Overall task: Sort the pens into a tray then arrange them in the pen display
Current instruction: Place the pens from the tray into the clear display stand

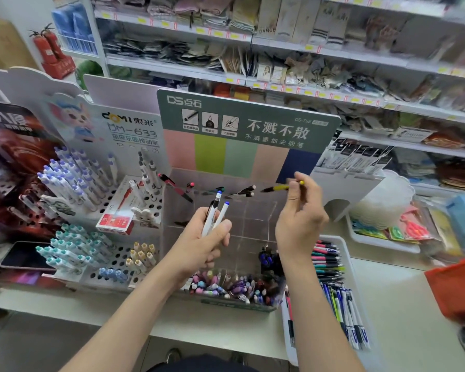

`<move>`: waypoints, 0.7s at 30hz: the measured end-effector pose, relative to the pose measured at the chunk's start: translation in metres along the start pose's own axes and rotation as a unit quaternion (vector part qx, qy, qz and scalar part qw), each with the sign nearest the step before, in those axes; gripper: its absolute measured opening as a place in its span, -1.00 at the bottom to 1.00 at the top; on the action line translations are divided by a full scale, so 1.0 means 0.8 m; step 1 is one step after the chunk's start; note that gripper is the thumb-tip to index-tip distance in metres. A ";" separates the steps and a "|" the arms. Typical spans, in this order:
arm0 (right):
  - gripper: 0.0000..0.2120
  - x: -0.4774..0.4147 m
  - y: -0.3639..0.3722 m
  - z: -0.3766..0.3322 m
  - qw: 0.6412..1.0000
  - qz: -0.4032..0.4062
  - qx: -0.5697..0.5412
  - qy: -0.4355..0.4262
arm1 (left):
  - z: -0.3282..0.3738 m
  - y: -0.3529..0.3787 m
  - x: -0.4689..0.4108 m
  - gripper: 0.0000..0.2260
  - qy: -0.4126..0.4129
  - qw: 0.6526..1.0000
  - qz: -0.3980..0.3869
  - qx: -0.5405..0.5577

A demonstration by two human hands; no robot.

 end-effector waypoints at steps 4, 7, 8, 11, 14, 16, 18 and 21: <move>-0.78 0.015 0.023 0.026 0.992 -0.090 0.084 -0.032 | -0.003 0.004 0.001 -0.85 -0.010 1.000 -0.007 0.015; -0.82 0.025 0.025 0.026 0.985 -0.082 0.145 -0.051 | -0.004 0.002 0.002 -0.92 -0.022 0.999 -0.006 0.030; -0.79 0.028 0.025 0.024 0.984 -0.084 0.151 -0.035 | -0.004 0.002 0.003 -0.94 -0.024 0.999 -0.011 0.038; -0.64 0.042 0.022 0.012 0.988 -0.068 0.136 0.013 | -0.001 0.002 0.007 -0.89 -0.027 0.998 -0.024 0.052; -0.74 0.056 0.019 -0.023 0.995 -0.058 0.070 -0.045 | 0.000 0.000 0.010 -0.85 -0.023 0.998 -0.024 0.047; -0.81 0.062 0.029 -0.044 0.985 -0.165 -0.037 -0.017 | 0.001 -0.001 0.011 -0.86 -0.020 0.999 -0.021 0.032; -0.83 0.067 0.041 -0.056 0.954 -0.286 -0.079 0.046 | 0.003 -0.002 0.013 -0.85 -0.026 0.999 -0.023 0.005; -0.94 0.065 0.048 -0.059 0.931 -0.342 -0.077 0.103 | 0.007 -0.003 0.017 -0.84 -0.038 0.998 -0.047 -0.019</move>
Point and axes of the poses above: each hand's wrist, its own x-axis away from the middle knuckle, its own y-axis out of the palm, z = x × y, the point moved 3 cm from there along -x, towards the middle knuckle
